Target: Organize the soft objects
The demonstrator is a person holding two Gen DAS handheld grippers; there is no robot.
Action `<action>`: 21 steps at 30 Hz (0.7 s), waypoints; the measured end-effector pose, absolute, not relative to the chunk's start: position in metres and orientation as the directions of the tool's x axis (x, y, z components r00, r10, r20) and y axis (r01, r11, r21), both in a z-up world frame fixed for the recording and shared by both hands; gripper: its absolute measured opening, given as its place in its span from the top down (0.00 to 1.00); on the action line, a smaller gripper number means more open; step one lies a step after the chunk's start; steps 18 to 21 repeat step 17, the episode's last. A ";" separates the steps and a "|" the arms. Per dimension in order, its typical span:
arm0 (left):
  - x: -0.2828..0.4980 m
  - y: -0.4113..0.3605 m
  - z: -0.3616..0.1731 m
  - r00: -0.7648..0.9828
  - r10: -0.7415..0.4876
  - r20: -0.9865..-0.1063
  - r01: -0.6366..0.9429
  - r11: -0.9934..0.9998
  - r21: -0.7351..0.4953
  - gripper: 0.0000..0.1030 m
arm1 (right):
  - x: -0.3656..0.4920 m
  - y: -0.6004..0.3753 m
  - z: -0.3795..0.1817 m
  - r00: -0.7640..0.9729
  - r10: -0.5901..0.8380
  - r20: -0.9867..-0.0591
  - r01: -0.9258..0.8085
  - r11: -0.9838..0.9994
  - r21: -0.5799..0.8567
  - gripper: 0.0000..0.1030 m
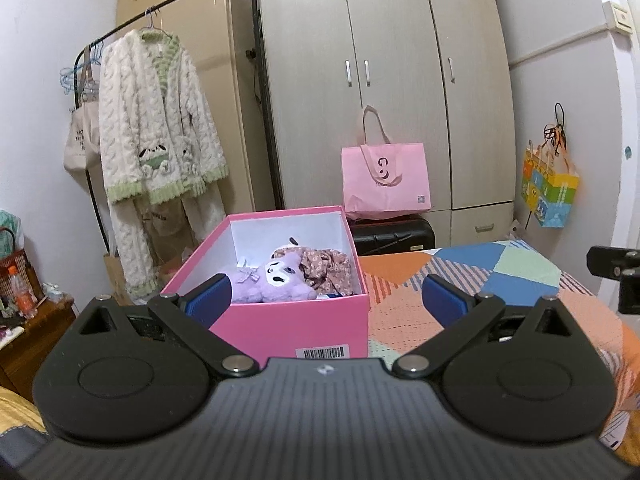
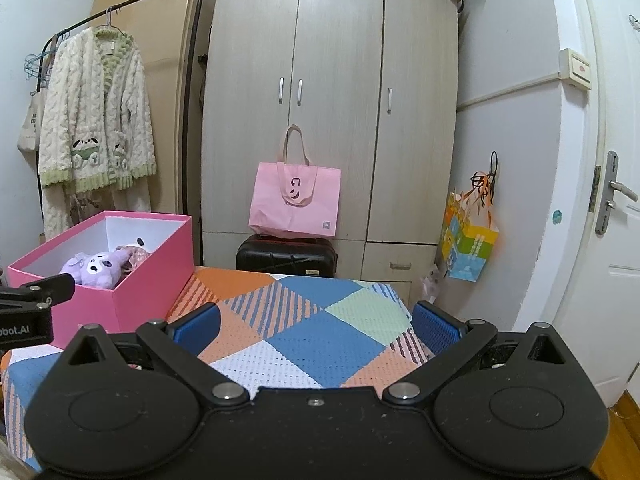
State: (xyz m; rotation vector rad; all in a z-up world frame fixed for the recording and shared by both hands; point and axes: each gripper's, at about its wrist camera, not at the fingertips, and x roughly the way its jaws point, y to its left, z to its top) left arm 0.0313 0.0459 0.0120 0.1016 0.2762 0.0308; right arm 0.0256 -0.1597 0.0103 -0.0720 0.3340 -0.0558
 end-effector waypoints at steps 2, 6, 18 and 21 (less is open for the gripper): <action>0.031 0.046 0.012 0.962 0.037 -0.272 -0.012 0.995 0.094 0.00 | 0.025 -0.159 0.010 0.943 -0.067 -0.326 0.042 0.996 -0.083 0.00; 0.031 0.047 0.013 0.958 0.019 -0.285 -0.001 0.998 0.065 0.00 | 0.026 -0.158 0.009 0.942 -0.066 -0.330 0.040 0.996 -0.085 0.00; 0.031 0.051 0.012 0.954 0.021 -0.300 -0.006 0.999 0.051 0.00 | 0.028 -0.160 0.008 0.938 -0.069 -0.339 0.041 0.995 -0.089 0.00; 0.031 0.051 0.012 0.954 0.021 -0.300 -0.006 0.999 0.051 0.00 | 0.028 -0.160 0.008 0.938 -0.069 -0.339 0.041 0.995 -0.089 0.00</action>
